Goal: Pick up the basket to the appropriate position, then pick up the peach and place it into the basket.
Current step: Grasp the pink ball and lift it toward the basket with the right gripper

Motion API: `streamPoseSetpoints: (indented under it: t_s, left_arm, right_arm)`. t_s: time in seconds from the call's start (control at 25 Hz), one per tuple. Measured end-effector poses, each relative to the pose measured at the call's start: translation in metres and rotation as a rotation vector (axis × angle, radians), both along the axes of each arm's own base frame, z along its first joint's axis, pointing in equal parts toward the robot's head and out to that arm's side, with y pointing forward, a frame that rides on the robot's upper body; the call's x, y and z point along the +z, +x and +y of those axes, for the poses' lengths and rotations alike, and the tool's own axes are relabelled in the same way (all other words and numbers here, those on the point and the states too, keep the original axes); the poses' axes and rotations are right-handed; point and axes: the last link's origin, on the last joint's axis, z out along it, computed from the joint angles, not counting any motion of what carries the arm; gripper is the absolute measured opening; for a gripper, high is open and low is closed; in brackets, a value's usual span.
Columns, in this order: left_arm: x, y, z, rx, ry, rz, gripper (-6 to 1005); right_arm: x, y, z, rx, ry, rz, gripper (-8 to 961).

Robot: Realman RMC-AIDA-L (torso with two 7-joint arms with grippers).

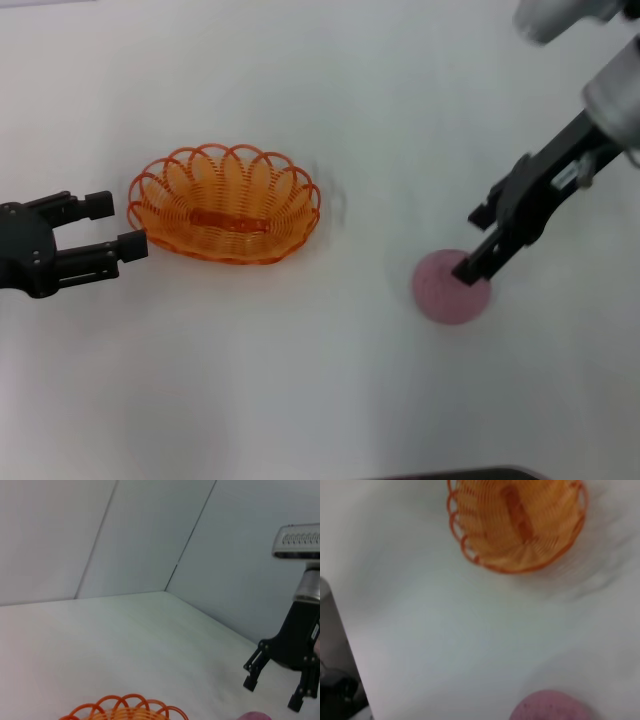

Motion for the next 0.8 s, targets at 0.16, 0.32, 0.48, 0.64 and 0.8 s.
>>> streamPoseSetpoints:
  t_s: [0.16,0.32,0.48,0.64,0.8]
  left_arm:
    - [0.0,-0.001,0.001,0.006,0.008,0.003,833]
    - [0.0,-0.002,0.001,0.012,0.013,0.003,831]
    - [0.0,-0.002,0.001,0.014,0.015,-0.004,829]
    - [0.001,-0.002,-0.001,0.017,0.018,-0.009,829]
    - [0.002,-0.003,-0.001,0.021,0.02,-0.013,829]
  right_arm:
    - [-0.017,0.001,-0.002,0.016,-0.029,-0.057,944]
    - [-0.026,0.002,-0.002,0.017,-0.05,-0.089,938]
    - [-0.03,0.001,-0.002,0.032,-0.064,-0.111,866]
    - [-0.031,0.0,-0.001,0.038,-0.068,-0.117,795]
    - [-0.032,0.0,-0.001,0.039,-0.068,-0.117,618]
